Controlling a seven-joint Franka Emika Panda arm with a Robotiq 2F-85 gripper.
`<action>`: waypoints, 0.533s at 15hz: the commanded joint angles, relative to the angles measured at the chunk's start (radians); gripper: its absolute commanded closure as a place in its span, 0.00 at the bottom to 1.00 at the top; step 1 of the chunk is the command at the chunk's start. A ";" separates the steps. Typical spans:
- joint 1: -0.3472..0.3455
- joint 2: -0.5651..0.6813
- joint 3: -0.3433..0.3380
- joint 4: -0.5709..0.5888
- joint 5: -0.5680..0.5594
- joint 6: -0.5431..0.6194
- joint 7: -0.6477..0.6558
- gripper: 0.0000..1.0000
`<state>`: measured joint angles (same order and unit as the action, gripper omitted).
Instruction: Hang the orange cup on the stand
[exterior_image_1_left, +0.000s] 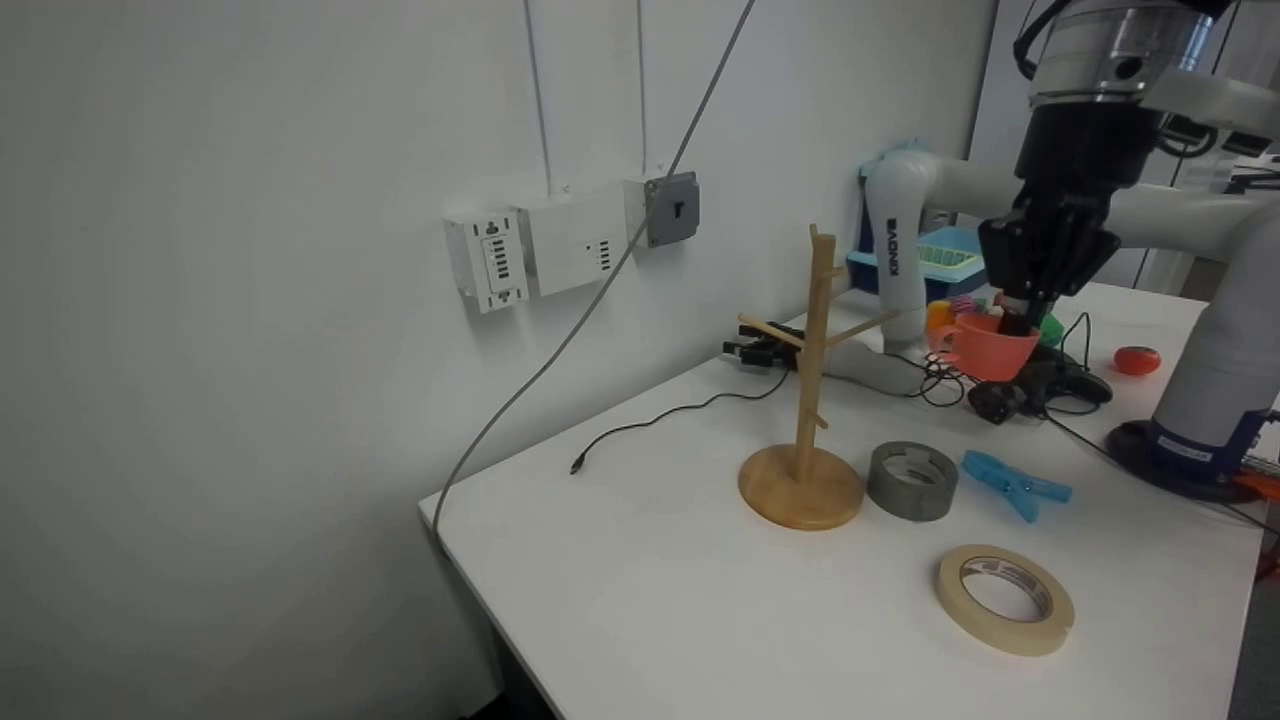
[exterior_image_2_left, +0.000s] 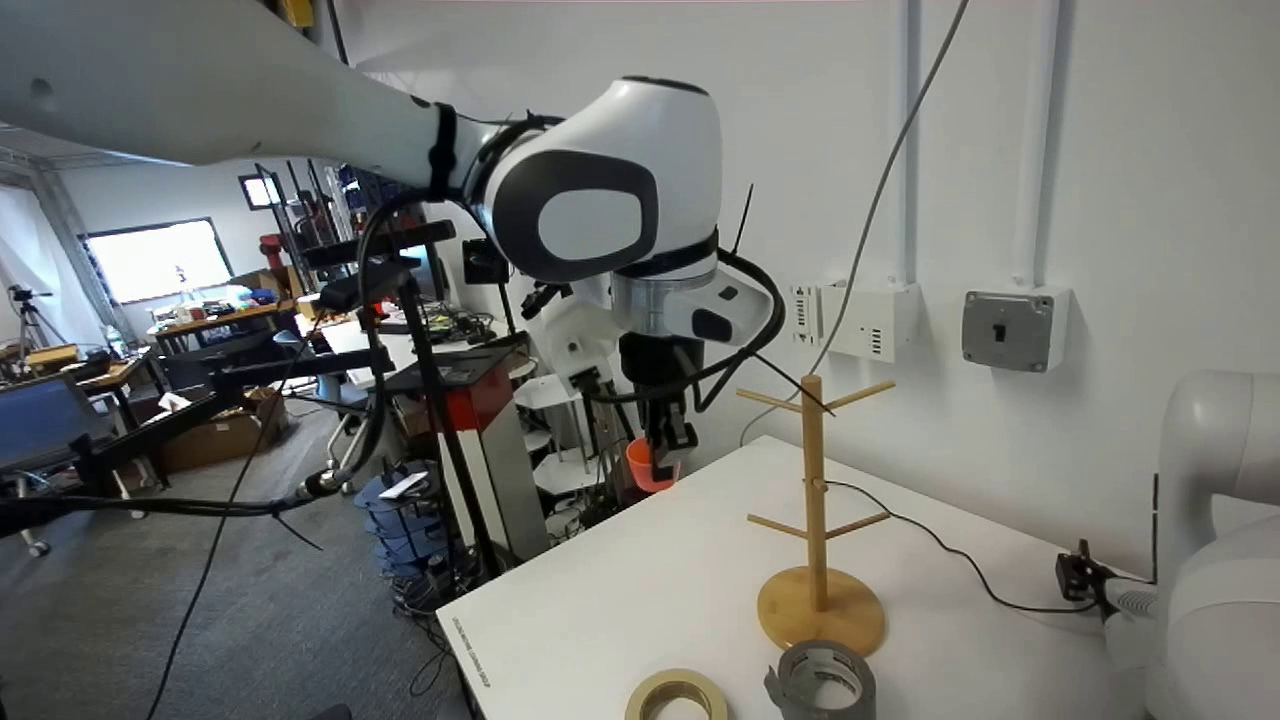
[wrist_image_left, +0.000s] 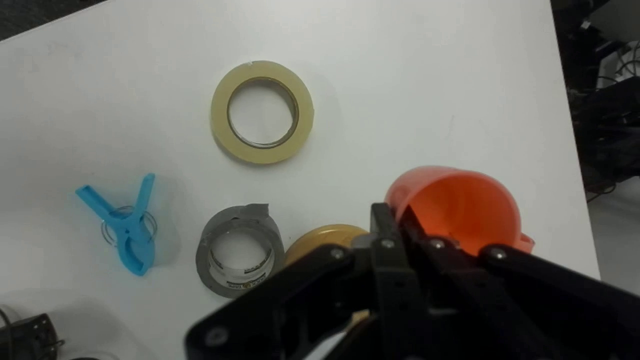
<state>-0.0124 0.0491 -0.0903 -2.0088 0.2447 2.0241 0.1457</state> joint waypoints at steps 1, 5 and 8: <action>-0.025 0.040 0.009 0.110 0.027 -0.099 0.029 0.99; -0.027 0.090 0.012 0.193 0.065 -0.121 0.053 0.99; -0.028 0.136 0.014 0.251 0.097 -0.117 0.078 0.99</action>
<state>-0.0203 0.1208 -0.0896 -1.8533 0.2982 1.9458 0.1936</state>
